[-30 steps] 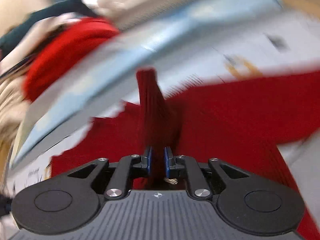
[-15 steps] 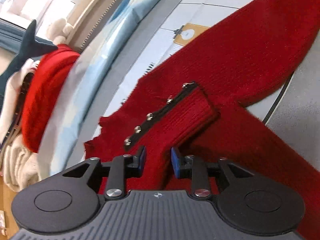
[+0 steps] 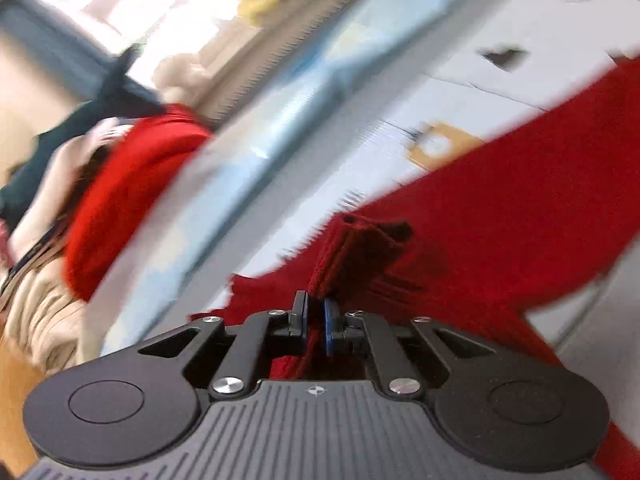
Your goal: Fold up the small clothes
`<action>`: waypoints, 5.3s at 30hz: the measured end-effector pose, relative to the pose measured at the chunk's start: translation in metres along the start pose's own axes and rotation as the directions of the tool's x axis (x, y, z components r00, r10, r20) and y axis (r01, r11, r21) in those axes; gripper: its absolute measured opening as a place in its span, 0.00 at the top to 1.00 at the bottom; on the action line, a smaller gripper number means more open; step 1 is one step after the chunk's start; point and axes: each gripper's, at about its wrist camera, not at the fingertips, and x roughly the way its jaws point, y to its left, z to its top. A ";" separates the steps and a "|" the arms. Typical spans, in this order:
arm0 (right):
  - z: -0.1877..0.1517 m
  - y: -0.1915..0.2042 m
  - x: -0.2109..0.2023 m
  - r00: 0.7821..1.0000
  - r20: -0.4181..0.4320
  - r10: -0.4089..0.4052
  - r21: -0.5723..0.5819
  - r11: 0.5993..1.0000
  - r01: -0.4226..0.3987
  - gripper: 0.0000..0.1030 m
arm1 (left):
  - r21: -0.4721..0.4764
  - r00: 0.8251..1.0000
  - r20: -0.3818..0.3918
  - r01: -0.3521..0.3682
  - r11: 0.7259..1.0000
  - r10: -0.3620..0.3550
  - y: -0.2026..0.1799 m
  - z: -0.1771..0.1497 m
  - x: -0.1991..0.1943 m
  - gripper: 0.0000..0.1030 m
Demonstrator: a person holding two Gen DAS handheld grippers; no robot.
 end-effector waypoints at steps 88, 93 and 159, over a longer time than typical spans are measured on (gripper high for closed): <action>-0.022 0.108 -0.043 0.975 -0.217 0.036 -0.373 0.920 -0.117 0.72 | -0.047 0.995 -0.012 0.099 0.994 -0.100 0.013 -0.002 -0.015 0.68; -0.027 0.083 -0.066 0.988 -0.147 0.045 -0.350 0.932 -0.094 0.67 | -0.150 0.978 -0.107 0.161 0.976 -0.178 0.021 -0.014 0.011 0.68; 0.022 0.054 -0.162 0.998 0.049 -0.038 -0.327 0.944 0.051 0.68 | 0.133 0.960 0.271 0.033 0.991 -0.068 -0.004 -0.039 -0.138 0.80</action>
